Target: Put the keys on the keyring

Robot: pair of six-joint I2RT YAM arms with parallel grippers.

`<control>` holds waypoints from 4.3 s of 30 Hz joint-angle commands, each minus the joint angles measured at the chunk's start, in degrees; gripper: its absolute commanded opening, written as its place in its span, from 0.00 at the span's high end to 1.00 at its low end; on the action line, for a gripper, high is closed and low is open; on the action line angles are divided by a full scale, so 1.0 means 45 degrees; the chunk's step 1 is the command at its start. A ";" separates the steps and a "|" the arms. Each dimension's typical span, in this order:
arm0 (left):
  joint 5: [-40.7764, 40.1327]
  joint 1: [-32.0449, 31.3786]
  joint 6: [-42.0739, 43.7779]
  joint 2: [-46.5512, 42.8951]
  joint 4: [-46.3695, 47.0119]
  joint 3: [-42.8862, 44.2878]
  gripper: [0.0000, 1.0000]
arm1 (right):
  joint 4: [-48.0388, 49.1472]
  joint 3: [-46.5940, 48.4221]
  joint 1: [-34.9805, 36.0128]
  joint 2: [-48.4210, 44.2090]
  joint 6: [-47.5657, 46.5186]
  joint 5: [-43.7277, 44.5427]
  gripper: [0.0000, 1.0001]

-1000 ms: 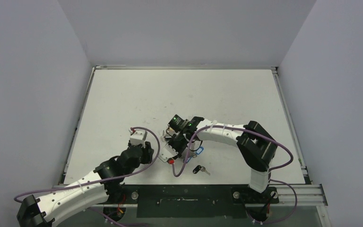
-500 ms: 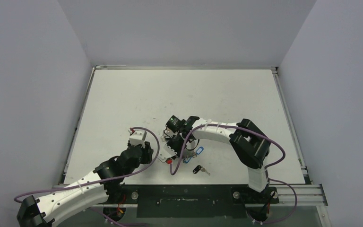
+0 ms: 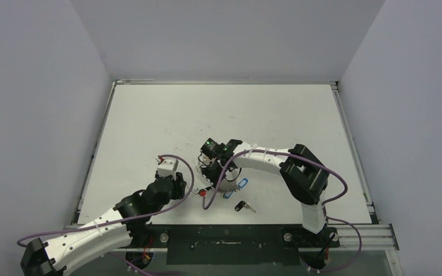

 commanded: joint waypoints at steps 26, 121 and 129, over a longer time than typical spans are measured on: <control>0.4820 -0.0050 0.6662 -0.3484 0.7490 -0.2069 0.59 | 0.6637 -0.2845 -0.1659 -0.5247 0.8557 -0.2123 1.00; 0.6160 -0.0036 0.6595 0.0907 1.2780 -0.2456 1.00 | 0.9864 -0.5996 -0.2220 -0.9799 1.4544 0.2190 0.00; 0.7066 -0.0035 0.5625 0.0565 1.3210 -0.2664 1.00 | 0.9865 -0.6329 -0.2624 -1.0094 1.5375 0.0620 0.00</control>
